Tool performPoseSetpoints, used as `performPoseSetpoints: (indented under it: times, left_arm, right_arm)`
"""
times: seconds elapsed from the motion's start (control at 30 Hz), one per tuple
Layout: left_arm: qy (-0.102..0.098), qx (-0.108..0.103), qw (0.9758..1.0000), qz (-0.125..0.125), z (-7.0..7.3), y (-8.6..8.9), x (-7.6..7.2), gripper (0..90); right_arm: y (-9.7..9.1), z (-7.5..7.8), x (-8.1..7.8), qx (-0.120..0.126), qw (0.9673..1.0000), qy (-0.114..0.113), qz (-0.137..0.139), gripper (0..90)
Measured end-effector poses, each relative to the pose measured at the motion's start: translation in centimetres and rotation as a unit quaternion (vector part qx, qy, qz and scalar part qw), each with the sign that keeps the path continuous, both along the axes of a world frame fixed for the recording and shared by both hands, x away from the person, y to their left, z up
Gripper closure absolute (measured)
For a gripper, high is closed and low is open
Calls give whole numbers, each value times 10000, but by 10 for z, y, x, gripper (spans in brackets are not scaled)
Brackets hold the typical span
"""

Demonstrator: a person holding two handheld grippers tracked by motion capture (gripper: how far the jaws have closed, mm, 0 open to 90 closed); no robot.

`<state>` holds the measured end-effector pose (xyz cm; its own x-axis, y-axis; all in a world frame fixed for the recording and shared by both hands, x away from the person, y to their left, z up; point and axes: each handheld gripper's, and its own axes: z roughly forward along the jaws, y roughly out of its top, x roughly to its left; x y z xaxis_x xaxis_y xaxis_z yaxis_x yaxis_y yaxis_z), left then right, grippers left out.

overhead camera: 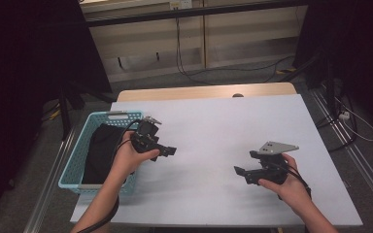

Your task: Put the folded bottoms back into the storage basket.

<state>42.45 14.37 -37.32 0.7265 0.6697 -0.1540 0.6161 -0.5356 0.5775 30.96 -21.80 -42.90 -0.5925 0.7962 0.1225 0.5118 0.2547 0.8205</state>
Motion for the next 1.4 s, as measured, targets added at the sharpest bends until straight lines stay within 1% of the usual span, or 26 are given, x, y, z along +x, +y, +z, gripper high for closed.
performPoseSetpoints:
  times: [0.1,0.17,0.27,0.4,0.47,0.53,0.57,0.6,0.63,0.7,0.73,0.77,0.83,0.87,0.9,0.93,1.0,1.03,1.13,1.2,1.4]
  left_arm:
    - [-60,87,9999,-106,-1,-1,-3,138]
    - [-45,38,9999,-101,-2,-1,-6,136]
    - [-36,77,9998,-191,-6,0,-9,133]
    - [-23,90,9997,-225,-10,0,-14,131]
    - [-79,162,9995,-247,-10,1,-14,126]
    - [-81,160,9996,-230,-11,1,-16,121]
    - [-97,193,9994,-269,-11,2,-16,121]
    - [-82,156,9994,-295,-12,2,-19,120]
    - [-107,214,9991,-346,-12,3,-20,119]
    - [-129,215,9991,-330,-13,3,-21,114]
    - [-83,161,9993,-313,-15,5,-23,113]
    - [-117,205,9991,-347,-15,6,-23,112]
    - [-94,136,9994,-309,-16,7,-26,107]
    - [-94,136,9994,-309,-16,7,-26,106]
    - [-138,150,9992,-335,-17,8,-27,104]
    - [-49,82,9994,-339,-18,8,-28,103]
    - [-42,27,9994,-329,-19,8,-31,100]
    - [-59,43,9992,-393,-20,7,-32,100]
    - [-47,50,9991,-417,-22,6,-36,99]
    - [-22,4,9989,-467,-23,5,-38,98]
    - [-20,-67,9988,-478,-25,3,-43,94]
  right_arm:
    - [-2,0,-1,1,10000,6,-5,177]
    - [-4,0,-3,-9,10000,5,-2,177]
    - [-8,-2,-5,-24,10000,30,-44,177]
    - [-14,-3,-7,-25,9999,65,-89,175]
    - [-16,-3,-8,-73,9999,69,-87,173]
    - [-17,-4,-9,-117,9999,80,-82,172]
    - [-17,-4,-9,-117,9999,80,-82,172]
    - [-18,-5,-11,-130,9998,98,-60,172]
    - [-19,-5,-12,-144,9998,98,-49,171]
    - [-20,-6,-13,-159,9998,111,-38,171]
    - [-21,-7,-13,-163,9998,133,-42,168]
    - [-22,-8,-14,-185,9997,128,-25,168]
    - [-23,-8,-14,-170,9998,127,-42,165]
    - [-23,-8,-14,-170,9998,127,-42,165]
    - [-24,-8,-15,-164,9998,134,-41,163]
    - [-24,-8,-15,-168,9998,129,-40,162]
    - [-25,-8,-16,-181,9997,137,-41,162]
    - [-25,-9,-16,-204,9997,140,-26,162]
    - [-27,-9,-18,-223,9996,148,-25,162]
    - [-28,-8,-19,-216,9997,141,-27,162]
    - [-32,-8,-22,-208,9996,145,-78,160]
